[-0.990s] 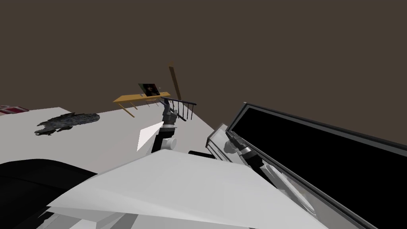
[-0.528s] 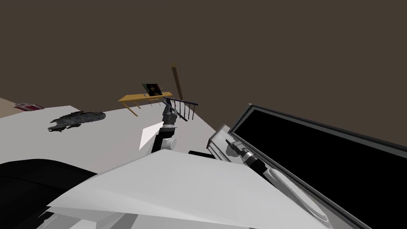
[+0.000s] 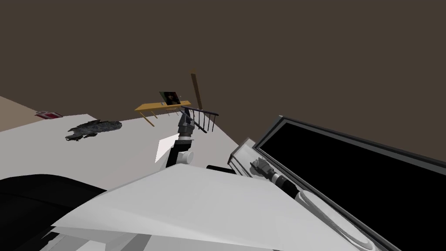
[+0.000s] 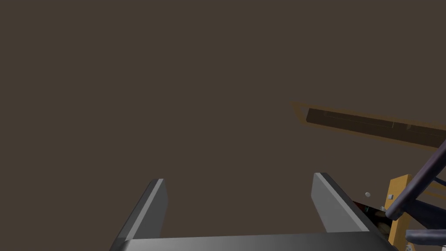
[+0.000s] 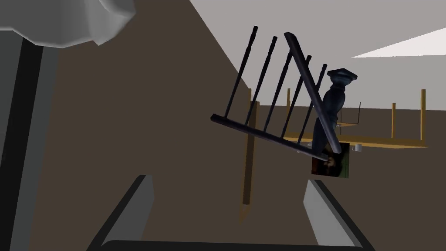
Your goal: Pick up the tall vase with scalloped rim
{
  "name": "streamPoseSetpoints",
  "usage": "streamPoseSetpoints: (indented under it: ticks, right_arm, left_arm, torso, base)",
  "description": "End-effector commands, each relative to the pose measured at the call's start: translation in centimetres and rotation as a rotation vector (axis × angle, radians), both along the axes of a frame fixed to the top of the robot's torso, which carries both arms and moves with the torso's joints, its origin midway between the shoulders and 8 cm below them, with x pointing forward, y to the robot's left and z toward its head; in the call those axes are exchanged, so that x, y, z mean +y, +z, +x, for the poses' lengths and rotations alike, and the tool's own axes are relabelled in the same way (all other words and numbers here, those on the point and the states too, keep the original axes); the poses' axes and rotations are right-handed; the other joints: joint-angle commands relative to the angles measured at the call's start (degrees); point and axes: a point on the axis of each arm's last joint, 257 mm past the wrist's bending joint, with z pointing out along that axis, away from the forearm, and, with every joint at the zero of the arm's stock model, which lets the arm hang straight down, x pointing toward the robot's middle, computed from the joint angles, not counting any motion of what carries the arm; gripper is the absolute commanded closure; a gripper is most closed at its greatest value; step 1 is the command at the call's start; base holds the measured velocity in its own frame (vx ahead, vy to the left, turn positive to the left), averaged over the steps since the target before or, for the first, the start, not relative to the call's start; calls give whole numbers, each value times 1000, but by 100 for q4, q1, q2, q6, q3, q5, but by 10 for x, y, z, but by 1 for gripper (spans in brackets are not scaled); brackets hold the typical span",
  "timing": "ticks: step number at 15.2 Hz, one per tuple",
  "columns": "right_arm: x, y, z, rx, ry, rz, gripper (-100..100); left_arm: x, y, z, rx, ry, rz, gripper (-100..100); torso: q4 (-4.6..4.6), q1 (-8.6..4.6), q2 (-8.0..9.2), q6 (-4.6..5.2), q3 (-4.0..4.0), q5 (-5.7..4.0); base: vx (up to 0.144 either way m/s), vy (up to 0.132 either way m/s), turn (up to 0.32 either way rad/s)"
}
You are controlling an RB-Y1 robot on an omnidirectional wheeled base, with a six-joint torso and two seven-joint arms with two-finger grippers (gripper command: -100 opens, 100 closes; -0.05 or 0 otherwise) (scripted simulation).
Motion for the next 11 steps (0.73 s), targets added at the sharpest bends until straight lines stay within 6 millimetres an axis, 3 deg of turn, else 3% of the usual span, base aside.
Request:
streamPoseSetpoints:
  ticks: [1,6,11]
  right_arm:
    - [-9,-12,-10,26,25,-58,-100]
    - [-48,-47,-46,117,108,-246,-100]
    - [-74,-63,-69,172,164,-357,-100]
  left_arm:
    - [0,0,0,0,0,0,0]
    - [0,0,0,0,0,0,0]
    - [0,0,0,0,0,0,0]
  torso:
    - [0,0,0,0,0,0]
    - [1,0,1,0,1,0]
    - [1,-1,4,1,2,0]
  base:
    - [33,30,71]
    - [29,29,52]
    - [25,23,45]
